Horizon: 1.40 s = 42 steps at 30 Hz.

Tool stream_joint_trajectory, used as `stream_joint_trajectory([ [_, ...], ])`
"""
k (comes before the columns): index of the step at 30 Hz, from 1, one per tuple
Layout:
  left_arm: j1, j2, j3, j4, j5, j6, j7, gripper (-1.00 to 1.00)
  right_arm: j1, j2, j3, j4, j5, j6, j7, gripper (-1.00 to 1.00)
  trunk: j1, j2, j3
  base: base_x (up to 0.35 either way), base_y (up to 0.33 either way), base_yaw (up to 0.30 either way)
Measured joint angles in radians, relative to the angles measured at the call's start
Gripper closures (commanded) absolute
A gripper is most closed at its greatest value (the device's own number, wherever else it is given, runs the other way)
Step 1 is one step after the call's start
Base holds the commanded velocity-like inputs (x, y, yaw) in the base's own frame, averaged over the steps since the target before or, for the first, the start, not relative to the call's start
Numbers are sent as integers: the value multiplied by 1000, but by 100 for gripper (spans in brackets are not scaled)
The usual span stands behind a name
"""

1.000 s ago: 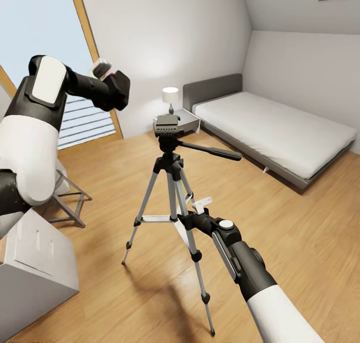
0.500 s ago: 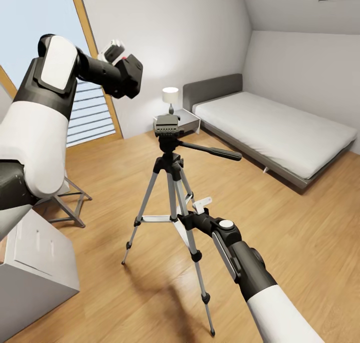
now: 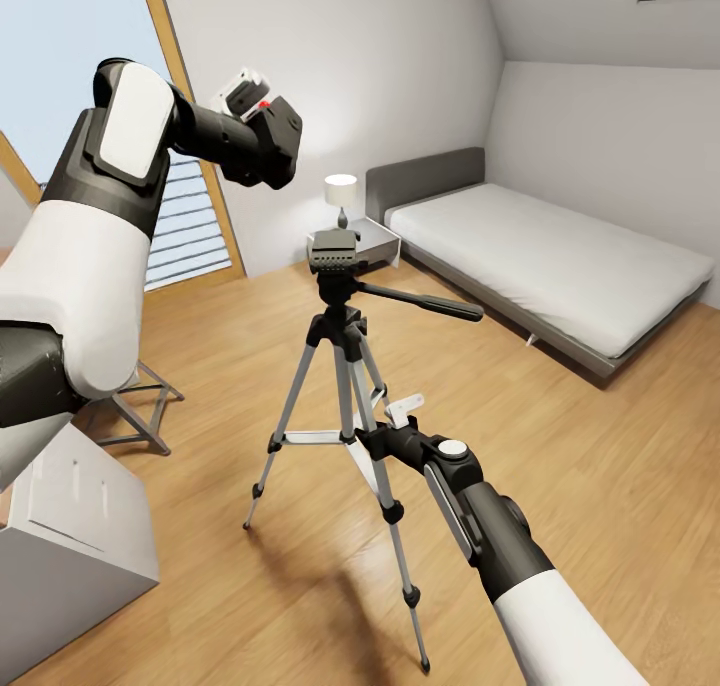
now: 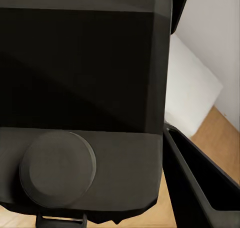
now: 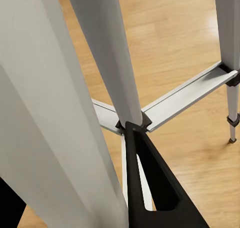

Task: Attach the digital camera to the camera tripod in the bedroom.

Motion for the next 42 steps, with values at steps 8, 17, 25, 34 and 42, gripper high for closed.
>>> stream_joint_trajectory([
  [8, 2, -12, -2, 48, -9, -103, -9, 100, 0, 0, 0, 0, 0, 0, 0, 100, 0, 0, 0, 0, 0, 0],
  [17, 2, -2, -41, 58, 1, -161, -176, 100, 0, 0, -1, 0, 1, 0, 1, 100, 0, 0, 0, 0, 0, 0],
  [25, 2, 57, -194, 75, -45, -238, -532, 100, 0, 0, -1, 0, 1, 0, 1, 100, 0, 0, 0, 0, 0, 0],
  [34, 1, 61, -226, 85, -194, -303, -488, 100, 0, 0, -1, -1, 2, 0, 1, 100, 0, 0, 0, 0, 0, 0],
  [42, 2, 50, -234, 100, -292, -221, -278, 100, 0, 0, -1, -1, 2, 1, 1, 100, 0, 0, 0, 0, 0, 0],
])
